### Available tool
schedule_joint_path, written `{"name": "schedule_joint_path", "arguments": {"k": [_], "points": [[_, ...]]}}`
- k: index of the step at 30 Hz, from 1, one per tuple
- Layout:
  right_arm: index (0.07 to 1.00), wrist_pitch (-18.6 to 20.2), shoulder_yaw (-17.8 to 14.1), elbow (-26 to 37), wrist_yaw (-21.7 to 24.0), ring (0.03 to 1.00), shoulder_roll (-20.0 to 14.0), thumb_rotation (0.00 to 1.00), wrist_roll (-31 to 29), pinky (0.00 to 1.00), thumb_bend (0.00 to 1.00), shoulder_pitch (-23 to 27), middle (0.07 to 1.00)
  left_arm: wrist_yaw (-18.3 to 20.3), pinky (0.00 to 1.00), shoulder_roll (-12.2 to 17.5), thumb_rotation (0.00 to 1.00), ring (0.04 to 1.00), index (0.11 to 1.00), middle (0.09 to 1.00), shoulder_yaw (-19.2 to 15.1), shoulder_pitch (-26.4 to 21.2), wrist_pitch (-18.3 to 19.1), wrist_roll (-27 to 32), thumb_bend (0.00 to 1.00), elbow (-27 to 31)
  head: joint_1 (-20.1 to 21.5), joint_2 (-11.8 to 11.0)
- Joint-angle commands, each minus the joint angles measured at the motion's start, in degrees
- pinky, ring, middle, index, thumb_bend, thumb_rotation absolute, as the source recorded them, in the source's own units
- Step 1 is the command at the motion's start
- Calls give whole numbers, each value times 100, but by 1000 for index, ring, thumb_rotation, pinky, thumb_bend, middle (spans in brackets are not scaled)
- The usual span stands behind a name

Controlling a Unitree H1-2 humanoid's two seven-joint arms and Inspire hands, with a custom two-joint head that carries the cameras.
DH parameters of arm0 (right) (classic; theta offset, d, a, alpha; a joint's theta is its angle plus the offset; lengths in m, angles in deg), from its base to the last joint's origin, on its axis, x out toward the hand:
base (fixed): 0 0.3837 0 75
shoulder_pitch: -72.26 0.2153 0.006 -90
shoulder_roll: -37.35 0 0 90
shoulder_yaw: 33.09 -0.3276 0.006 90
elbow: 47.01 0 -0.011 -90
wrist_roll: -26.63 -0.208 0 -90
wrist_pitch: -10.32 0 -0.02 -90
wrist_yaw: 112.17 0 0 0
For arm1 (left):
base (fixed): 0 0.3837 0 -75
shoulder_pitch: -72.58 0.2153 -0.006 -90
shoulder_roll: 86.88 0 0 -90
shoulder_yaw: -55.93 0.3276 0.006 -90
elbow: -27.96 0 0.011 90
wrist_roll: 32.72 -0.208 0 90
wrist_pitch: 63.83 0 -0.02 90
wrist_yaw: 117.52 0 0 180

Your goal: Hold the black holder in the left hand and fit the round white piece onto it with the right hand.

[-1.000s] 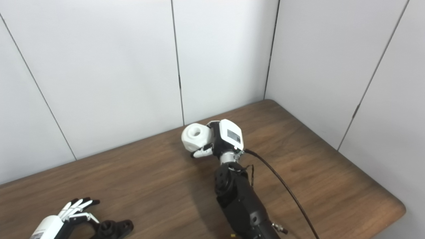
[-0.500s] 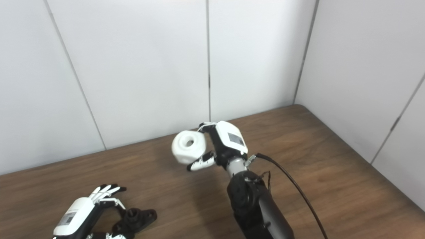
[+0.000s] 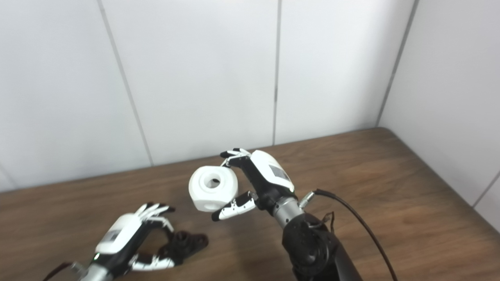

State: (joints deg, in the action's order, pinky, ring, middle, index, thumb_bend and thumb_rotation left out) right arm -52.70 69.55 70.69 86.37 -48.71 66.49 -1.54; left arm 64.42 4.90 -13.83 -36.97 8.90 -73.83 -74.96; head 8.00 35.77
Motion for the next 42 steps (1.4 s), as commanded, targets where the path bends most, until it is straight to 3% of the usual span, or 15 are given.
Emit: {"name": "schedule_joint_path", "arguments": {"k": [1, 8, 19, 32, 42], "points": [[479, -55, 45, 251, 91, 947, 17, 137, 0, 797, 511, 138, 872, -8, 1000, -7, 49, 933, 481, 875, 39, -206, 15, -103, 518, 178, -27, 33], [480, -185, 363, 118, 268, 966, 37, 141, -110, 784, 511, -48, 895, 259, 1000, -27, 50, 937, 481, 883, 108, -182, 241, -113, 518, 446, -181, 138], [479, -457, 601, -228, 217, 962, 18, 141, -144, 768, 511, -202, 904, 426, 1000, -129, 51, 945, 482, 888, 185, -142, 410, -161, 518, 699, -394, 233], [479, -951, 591, -810, -199, 957, 8, 140, -224, 796, 508, -354, 907, 321, 1000, -259, 52, 942, 480, 877, 278, -73, 276, -181, 518, 750, -569, 178], [479, -1165, 365, -1332, -693, 959, 199, 136, -494, 823, 510, -268, 905, 338, 1000, -283, 54, 955, 481, 881, 367, -12, 361, -246, 516, 835, -623, 140]]}}
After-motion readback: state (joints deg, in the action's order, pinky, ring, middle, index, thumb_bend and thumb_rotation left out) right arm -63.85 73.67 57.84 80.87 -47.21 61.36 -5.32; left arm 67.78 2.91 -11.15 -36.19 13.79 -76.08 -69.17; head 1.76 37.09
